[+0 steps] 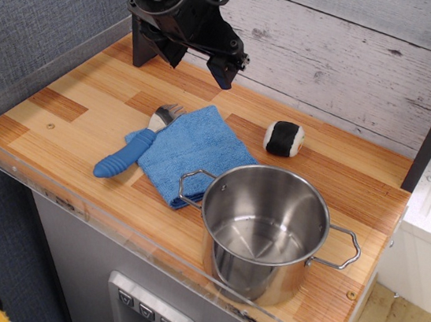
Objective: Move the blue cloth with the blue utensil on it to the left center of the table.
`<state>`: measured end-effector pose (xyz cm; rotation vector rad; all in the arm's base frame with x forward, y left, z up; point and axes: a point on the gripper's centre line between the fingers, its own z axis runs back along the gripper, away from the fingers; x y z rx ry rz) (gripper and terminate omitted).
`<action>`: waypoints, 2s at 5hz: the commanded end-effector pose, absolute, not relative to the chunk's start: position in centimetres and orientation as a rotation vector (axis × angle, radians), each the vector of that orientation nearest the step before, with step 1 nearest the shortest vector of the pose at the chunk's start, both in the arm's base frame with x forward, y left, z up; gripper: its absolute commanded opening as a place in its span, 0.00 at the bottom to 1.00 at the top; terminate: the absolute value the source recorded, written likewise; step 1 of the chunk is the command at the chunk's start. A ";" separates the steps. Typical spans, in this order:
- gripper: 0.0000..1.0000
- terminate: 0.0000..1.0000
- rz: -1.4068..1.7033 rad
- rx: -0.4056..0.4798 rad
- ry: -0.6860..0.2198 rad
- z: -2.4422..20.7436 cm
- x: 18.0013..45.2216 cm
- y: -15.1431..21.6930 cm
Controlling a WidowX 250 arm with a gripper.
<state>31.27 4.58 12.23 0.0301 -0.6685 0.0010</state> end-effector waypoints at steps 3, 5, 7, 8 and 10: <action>1.00 0.00 0.077 0.094 -0.555 13.0 30.0 7.2; 1.00 0.00 0.088 0.146 -0.478 10.8 28.0 9.4; 1.00 0.00 0.092 0.112 -0.455 8.0 28.5 8.5; 1.00 0.00 0.073 0.092 -0.443 6.3 29.2 6.4; 1.00 0.00 0.030 0.068 -0.423 3.5 30.0 3.0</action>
